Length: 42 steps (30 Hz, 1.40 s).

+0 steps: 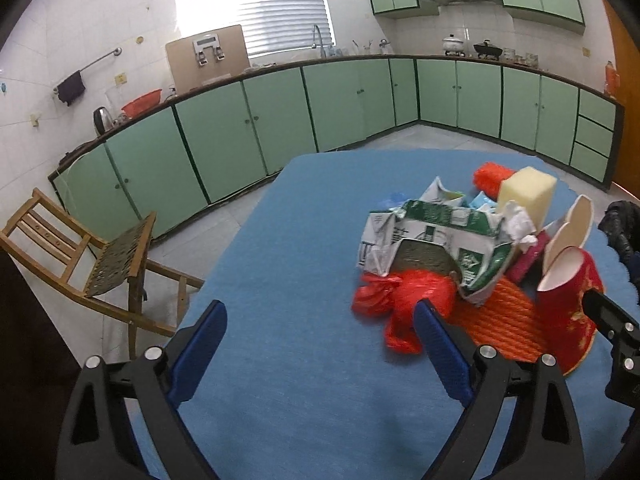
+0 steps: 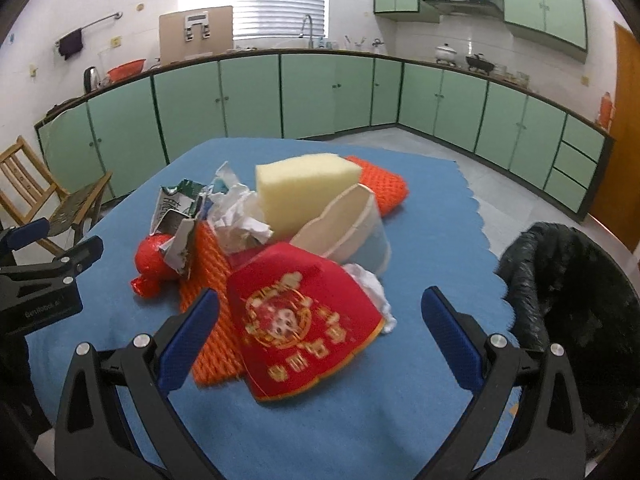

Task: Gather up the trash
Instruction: 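Grasp the orange foam net with the left gripper while the right gripper grasps the red paper cup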

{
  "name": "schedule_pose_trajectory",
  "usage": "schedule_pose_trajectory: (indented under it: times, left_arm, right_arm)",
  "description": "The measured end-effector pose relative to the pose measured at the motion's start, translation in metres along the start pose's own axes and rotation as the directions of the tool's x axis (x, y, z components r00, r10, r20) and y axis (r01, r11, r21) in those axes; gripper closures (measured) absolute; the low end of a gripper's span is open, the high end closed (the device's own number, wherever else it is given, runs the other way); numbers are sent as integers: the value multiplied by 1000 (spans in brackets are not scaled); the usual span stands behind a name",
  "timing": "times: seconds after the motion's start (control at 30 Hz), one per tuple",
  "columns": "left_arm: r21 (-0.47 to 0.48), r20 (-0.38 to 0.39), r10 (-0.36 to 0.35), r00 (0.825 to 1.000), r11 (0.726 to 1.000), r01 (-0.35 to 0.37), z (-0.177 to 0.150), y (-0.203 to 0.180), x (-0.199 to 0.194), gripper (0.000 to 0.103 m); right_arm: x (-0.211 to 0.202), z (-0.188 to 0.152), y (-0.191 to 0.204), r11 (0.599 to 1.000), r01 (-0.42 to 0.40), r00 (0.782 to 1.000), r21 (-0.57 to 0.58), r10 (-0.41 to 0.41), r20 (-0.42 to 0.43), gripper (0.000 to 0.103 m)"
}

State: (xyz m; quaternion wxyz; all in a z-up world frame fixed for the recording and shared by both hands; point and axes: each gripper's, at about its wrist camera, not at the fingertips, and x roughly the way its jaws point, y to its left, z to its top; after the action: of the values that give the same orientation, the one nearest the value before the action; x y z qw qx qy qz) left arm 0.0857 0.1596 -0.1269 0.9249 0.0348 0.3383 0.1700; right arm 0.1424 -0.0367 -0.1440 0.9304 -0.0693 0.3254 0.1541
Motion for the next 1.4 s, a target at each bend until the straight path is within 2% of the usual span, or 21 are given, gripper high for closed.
schedule_pose_trajectory:
  times: [0.27,0.4,0.47,0.5,0.67,0.87,1.03,1.23,1.4]
  left_arm:
    - [-12,-4,4,1000,1000,-4,5,2,8,11]
    - [-15,-12,3,1000,1000,-3,5,3,9,11]
    - [-12,-13,3,1000,1000,-3,5,3,9,11]
    - [-10,-14,4,1000,1000,-4,4,3,9,11]
    - [-4,-20,-4,1000,1000,4,5,0,8,11]
    - [6,-14,-30,999,1000,30,4,-12,2,11]
    - [14,-25,-77,997,997,78,2,-23,-3,11]
    - [22,-61,-172,983,985,174,-6,-55,-7,11]
    - [51,-83,-201,976,977,205,-15,-81,-4,11]
  right_arm:
    - [32,3,10,998,-5,999,-61,3,-40,5]
    - [41,0,10,997,-36,997,-67,31,-70,5]
    - [41,-2,9,996,-70,995,-61,65,-78,15]
    - [41,-3,8,994,-97,992,-55,92,-89,15]
    - [32,-5,0,992,-123,990,-29,120,-79,20]
    - [10,-2,-15,993,-114,993,11,115,-39,21]
    - [-9,-11,-31,997,-73,997,31,74,-24,21]
    - [-21,-23,-59,997,-21,999,78,24,-33,21]
    - [-26,-30,-75,994,6,1000,112,-2,-31,21]
